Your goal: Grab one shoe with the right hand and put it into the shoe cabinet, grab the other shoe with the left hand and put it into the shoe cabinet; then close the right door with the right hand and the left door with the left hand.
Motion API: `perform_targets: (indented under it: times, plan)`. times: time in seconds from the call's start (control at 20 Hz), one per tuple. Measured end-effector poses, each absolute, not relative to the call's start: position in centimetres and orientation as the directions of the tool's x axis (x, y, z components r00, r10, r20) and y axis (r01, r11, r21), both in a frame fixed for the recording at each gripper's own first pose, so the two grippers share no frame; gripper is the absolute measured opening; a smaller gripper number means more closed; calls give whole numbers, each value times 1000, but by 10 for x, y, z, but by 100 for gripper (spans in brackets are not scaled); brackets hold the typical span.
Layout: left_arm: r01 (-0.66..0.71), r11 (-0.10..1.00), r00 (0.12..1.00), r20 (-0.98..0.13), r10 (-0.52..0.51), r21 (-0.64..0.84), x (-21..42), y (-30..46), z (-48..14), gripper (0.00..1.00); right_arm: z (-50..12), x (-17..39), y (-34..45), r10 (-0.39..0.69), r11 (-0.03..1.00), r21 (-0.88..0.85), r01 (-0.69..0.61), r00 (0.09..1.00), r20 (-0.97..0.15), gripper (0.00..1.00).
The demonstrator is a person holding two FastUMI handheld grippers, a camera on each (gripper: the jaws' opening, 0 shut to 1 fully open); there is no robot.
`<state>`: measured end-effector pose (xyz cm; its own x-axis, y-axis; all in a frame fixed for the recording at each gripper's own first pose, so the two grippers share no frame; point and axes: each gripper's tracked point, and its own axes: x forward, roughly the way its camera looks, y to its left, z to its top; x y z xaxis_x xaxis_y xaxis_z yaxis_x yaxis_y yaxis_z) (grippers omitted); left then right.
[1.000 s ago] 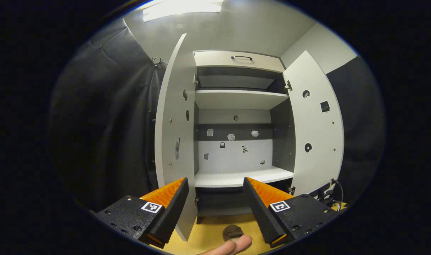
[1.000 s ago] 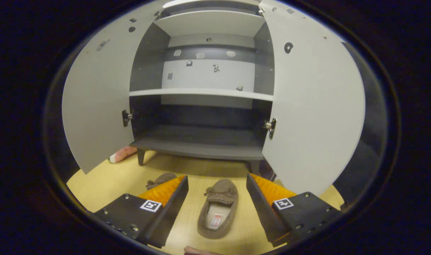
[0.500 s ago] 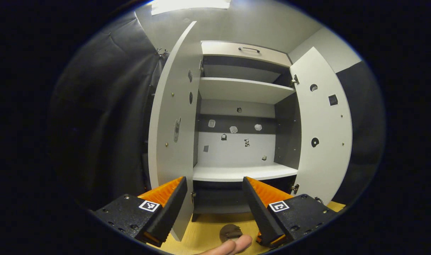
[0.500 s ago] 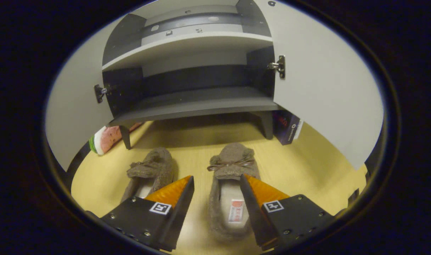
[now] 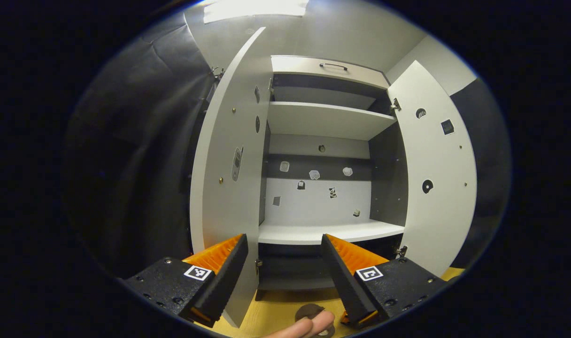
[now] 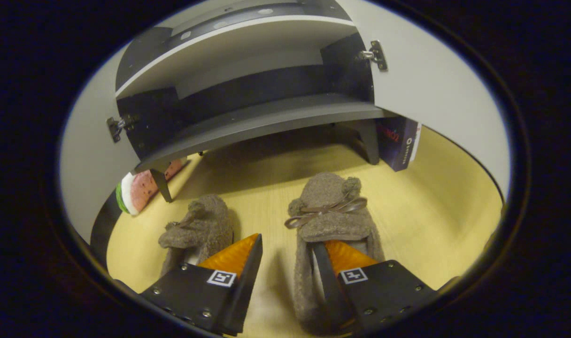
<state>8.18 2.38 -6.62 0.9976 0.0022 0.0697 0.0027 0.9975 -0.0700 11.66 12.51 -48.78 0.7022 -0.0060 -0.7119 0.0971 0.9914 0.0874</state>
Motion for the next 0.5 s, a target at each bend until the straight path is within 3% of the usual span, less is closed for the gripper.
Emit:
perform_targets:
  times: [0.15, 0.2, 0.25, 0.5]
  plan:
    - [26, 997, 998, 58, -22, -69, 84, 18, -72, 96, -488, 126, 121, 20, 983, 144, 112, 717, -697, 11]
    - [29, 997, 998, 53, -26, -64, 86, 18, -74, 96, -482, 123, 120, 25, 978, 168, 125, 725, -688, 12]
    - [30, 998, 999, 47, -27, -59, 87, 17, -76, 96, -475, 122, 118, 23, 979, 165, 119, 742, -670, 1]
    - [51, 997, 999, 12, -50, -62, 90, 13, -89, 96, -431, 113, 112, 58, 985, 165, 58, 780, -623, 1]
